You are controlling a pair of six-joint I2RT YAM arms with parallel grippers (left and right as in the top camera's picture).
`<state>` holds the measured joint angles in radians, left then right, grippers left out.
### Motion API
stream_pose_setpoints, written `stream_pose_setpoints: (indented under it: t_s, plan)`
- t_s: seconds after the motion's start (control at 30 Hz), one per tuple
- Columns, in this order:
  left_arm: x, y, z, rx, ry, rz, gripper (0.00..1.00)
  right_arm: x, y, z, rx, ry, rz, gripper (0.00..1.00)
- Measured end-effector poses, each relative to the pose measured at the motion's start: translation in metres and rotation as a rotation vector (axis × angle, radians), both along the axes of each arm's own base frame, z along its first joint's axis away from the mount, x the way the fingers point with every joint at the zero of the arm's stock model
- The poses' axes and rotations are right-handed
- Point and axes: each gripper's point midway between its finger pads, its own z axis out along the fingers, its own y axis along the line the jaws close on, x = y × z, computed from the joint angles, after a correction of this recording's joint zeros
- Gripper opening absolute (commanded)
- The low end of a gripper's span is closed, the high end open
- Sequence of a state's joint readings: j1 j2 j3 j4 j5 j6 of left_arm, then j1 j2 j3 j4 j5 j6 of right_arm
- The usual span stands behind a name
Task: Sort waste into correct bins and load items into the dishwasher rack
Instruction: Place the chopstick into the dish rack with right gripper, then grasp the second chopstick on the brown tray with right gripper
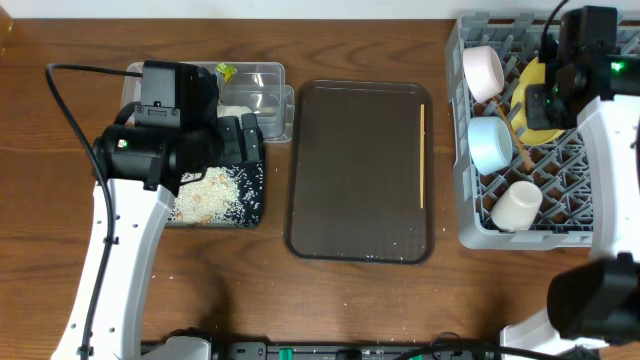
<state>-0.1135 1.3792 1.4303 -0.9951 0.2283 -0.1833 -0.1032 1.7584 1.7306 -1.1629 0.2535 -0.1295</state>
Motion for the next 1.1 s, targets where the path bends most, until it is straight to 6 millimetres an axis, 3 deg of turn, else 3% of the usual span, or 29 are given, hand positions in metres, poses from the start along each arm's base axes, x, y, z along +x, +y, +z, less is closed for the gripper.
stream_pose_setpoints:
  t_s: [0.03,0.07,0.17,0.27,0.33,0.4,0.53,0.7,0.8,0.9,1.1]
  plan:
    - [0.0,0.0,0.0,0.0,0.001,0.0,0.96,0.001,-0.006,-0.009,0.0,0.02,-0.004,0.28]
    - [0.0,0.0,0.0,0.0,0.001,-0.001,0.96,0.001,-0.011,-0.017,-0.005,0.044,-0.004,0.38]
    - [0.0,0.0,0.0,0.0,0.0,0.0,0.96,0.004,-0.016,-0.029,0.004,0.063,-0.006,0.45]
    - [0.0,0.0,0.0,0.0,0.001,0.0,0.96,0.009,-0.007,-0.03,0.045,0.049,0.016,0.5]
    - [0.0,0.0,0.0,0.0,0.0,0.0,0.96,0.015,0.006,-0.025,0.103,0.019,0.046,0.59]
    - [0.0,0.0,0.0,0.0,0.001,0.0,0.96,0.025,0.027,-0.014,0.172,-0.029,0.097,0.61]
    - [0.0,0.0,0.0,0.0,0.0,0.0,0.96,0.048,0.091,0.019,0.3,-0.159,0.236,0.61]
    - [0.0,0.0,0.0,0.0,0.0,0.0,0.96,0.041,0.176,0.023,0.37,-0.153,0.353,0.6]
    - [0.0,0.0,0.0,0.0,0.0,0.0,0.96,0.033,0.208,0.009,0.375,-0.11,0.357,0.58]
    - [0.0,0.0,0.0,0.0,0.0,0.0,0.96,0.027,0.227,-0.025,0.352,-0.028,0.303,0.58]
    - [0.0,0.0,0.0,0.0,0.0,0.0,0.96,0.018,0.23,-0.112,0.252,0.154,0.138,0.56]
